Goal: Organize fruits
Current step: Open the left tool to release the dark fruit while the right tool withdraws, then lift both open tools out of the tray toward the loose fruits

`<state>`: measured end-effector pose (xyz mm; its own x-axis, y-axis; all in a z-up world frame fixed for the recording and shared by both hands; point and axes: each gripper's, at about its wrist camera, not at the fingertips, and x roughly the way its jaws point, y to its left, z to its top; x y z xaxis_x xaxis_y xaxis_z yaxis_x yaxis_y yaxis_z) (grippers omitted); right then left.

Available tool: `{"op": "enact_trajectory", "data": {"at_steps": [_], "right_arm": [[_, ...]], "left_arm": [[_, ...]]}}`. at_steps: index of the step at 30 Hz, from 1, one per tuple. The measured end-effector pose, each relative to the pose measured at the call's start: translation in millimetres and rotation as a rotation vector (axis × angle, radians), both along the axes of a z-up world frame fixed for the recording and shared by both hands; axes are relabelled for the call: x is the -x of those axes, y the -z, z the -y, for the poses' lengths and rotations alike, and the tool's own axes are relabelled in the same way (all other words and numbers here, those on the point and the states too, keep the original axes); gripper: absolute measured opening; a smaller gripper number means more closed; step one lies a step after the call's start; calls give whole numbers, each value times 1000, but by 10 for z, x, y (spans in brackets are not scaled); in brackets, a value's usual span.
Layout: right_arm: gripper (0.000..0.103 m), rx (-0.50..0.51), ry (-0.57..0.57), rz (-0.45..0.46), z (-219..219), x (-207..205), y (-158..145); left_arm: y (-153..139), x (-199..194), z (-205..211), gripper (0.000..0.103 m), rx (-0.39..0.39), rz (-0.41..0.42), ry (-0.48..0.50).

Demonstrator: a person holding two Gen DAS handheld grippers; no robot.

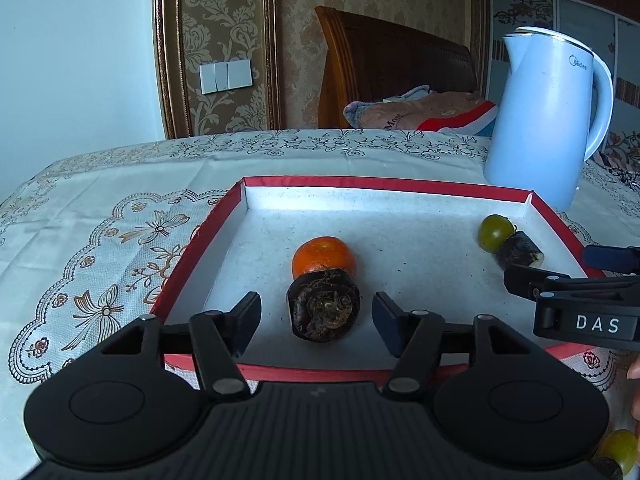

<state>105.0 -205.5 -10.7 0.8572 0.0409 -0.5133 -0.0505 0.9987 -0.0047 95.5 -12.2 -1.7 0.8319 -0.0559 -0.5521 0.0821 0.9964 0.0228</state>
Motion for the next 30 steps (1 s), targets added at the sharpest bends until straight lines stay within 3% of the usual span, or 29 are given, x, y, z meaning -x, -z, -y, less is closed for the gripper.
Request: {"op": "enact_trajectory", "data": {"at_steps": [13, 17, 24, 30], "right_arm": [[97, -16, -10, 25, 4, 183, -26], [103, -16, 30, 41, 44, 248, -37], [103, -108, 64, 1, 247, 246, -25], [103, -79, 62, 8, 197, 267, -8]], "left_arm": [[-25, 261, -36, 61, 14, 32, 18], [-40, 368, -84, 61, 23, 54, 15], [-57, 474, -137, 61, 48, 60, 14], [-51, 538, -176, 61, 64, 53, 16]]}}
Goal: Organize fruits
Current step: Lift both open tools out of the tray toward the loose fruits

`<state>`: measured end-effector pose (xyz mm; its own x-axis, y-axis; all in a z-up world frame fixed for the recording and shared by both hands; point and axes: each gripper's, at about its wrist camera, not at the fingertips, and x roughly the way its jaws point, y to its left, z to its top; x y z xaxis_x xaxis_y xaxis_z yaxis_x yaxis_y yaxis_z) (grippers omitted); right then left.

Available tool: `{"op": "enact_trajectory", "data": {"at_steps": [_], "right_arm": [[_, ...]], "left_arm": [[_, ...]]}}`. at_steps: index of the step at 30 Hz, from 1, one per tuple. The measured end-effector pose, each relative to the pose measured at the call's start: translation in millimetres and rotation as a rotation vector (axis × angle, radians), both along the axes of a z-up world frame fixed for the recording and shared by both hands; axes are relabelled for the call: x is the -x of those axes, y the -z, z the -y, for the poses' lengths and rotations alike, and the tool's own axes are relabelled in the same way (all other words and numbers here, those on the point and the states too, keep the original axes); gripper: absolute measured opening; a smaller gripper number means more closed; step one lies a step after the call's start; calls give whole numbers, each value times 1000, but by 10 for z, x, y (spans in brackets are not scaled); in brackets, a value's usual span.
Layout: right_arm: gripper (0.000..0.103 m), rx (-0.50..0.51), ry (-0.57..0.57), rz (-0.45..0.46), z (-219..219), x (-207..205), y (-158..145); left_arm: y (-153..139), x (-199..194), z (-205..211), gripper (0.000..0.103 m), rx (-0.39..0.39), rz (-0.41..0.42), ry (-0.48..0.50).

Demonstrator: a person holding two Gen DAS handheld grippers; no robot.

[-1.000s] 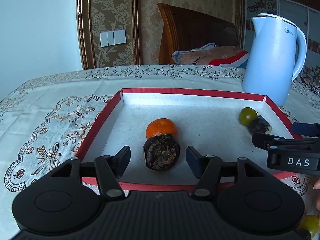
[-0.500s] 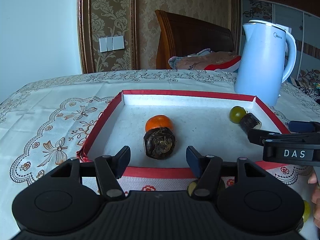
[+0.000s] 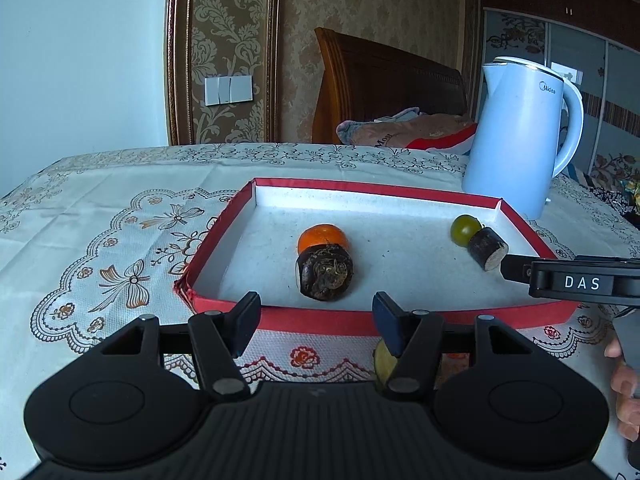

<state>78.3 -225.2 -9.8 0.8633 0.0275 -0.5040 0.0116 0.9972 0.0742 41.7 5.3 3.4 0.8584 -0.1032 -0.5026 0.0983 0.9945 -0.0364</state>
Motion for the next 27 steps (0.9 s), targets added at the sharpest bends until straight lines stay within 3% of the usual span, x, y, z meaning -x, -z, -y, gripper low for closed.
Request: {"op": "enact_trajectory", "data": {"at_steps": [27], "right_arm": [[103, -107, -23, 10, 125, 357, 7]], "left_arm": [[104, 385, -254, 61, 49, -47, 29]]}}
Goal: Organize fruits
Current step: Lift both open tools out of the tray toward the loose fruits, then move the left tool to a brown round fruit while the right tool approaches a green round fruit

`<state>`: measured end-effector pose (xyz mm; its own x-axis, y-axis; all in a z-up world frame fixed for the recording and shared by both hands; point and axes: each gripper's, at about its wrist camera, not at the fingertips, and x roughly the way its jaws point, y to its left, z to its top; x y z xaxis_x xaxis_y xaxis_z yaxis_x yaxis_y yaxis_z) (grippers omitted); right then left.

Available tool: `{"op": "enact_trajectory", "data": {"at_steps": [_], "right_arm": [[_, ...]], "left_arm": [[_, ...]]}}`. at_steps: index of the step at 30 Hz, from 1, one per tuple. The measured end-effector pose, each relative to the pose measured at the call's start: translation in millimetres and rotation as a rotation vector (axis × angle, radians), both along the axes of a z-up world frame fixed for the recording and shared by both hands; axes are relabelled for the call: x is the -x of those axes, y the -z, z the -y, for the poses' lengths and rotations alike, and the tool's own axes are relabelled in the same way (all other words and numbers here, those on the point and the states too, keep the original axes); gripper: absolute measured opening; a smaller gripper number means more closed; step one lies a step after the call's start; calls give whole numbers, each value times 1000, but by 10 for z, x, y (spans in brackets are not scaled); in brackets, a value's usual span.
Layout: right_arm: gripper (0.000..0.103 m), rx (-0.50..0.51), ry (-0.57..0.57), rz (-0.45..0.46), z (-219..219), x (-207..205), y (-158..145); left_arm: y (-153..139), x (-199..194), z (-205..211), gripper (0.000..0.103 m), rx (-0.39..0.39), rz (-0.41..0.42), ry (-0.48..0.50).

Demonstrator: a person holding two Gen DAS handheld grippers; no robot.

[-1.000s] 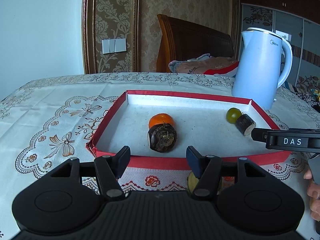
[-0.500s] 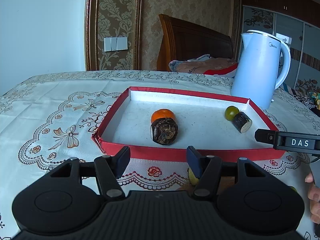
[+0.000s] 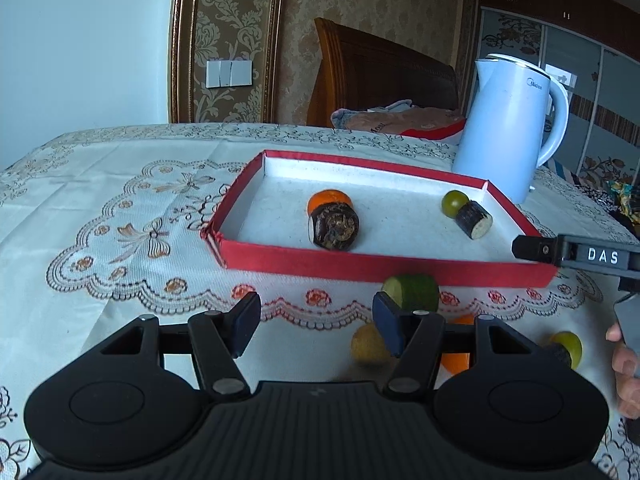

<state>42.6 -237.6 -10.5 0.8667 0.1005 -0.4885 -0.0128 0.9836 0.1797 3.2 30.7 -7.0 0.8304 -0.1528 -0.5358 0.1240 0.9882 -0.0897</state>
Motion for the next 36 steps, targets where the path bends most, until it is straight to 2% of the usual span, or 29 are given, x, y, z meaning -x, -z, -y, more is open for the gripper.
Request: {"op": "enact_trajectory", "data": {"at_steps": [3, 6, 17, 24, 36], "right_arm": [[103, -4, -2, 0, 5, 26, 3], [103, -3, 0, -3, 2, 17, 8], [103, 0, 1, -9, -11, 13, 16], [103, 2, 1, -17, -8, 10, 28], [103, 1, 4, -21, 2, 7, 31]], "left_arm": [[5, 55, -55, 76, 32, -10, 16], [6, 101, -42, 76, 27, -11, 33], [94, 308, 100, 76, -84, -7, 88], [137, 243, 87, 76, -82, -50, 88], [149, 222, 105, 76, -93, -62, 88]]}}
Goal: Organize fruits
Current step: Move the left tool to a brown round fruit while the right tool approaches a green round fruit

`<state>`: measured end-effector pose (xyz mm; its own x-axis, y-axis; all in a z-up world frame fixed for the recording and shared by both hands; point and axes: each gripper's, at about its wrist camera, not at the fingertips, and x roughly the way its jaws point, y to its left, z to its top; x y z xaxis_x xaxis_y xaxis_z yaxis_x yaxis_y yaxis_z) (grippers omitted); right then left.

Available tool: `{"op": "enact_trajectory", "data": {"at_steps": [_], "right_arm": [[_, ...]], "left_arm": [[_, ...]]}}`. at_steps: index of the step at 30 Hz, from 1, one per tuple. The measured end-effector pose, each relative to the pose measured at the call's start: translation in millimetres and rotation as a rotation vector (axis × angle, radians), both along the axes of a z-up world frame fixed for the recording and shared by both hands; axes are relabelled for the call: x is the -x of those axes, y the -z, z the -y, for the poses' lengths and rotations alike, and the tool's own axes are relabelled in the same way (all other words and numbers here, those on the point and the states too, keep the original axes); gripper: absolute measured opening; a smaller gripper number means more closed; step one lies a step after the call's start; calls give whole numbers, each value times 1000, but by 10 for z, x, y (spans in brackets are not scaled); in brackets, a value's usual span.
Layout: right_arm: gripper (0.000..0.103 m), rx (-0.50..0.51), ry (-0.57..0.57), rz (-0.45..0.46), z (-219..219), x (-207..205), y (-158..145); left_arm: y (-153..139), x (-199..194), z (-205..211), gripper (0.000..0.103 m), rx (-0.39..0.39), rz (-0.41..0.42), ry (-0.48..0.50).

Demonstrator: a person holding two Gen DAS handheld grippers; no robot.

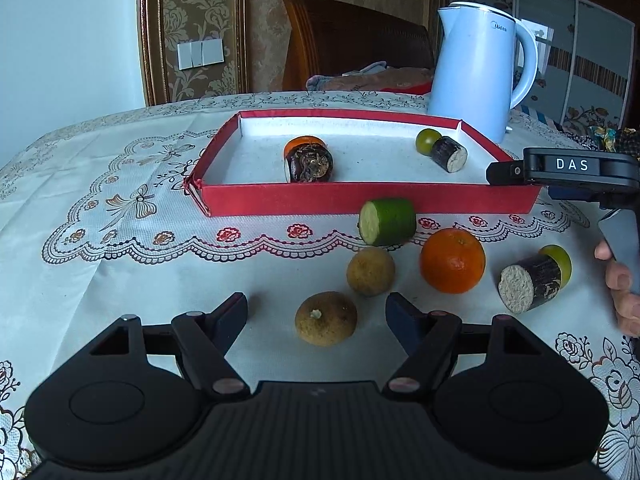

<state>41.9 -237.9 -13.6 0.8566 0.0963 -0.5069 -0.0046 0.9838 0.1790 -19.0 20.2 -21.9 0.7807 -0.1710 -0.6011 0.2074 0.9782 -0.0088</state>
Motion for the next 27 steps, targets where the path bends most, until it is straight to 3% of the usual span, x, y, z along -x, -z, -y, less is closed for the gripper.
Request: {"op": "enact_trajectory", "data": {"at_steps": [17, 27], "right_arm": [[103, -10, -85, -18, 301, 733, 81], [103, 52, -148, -13, 174, 902, 42]], "left_arm": [[13, -6, 5, 78, -6, -3, 4], [12, -6, 6, 79, -7, -3, 6]]}}
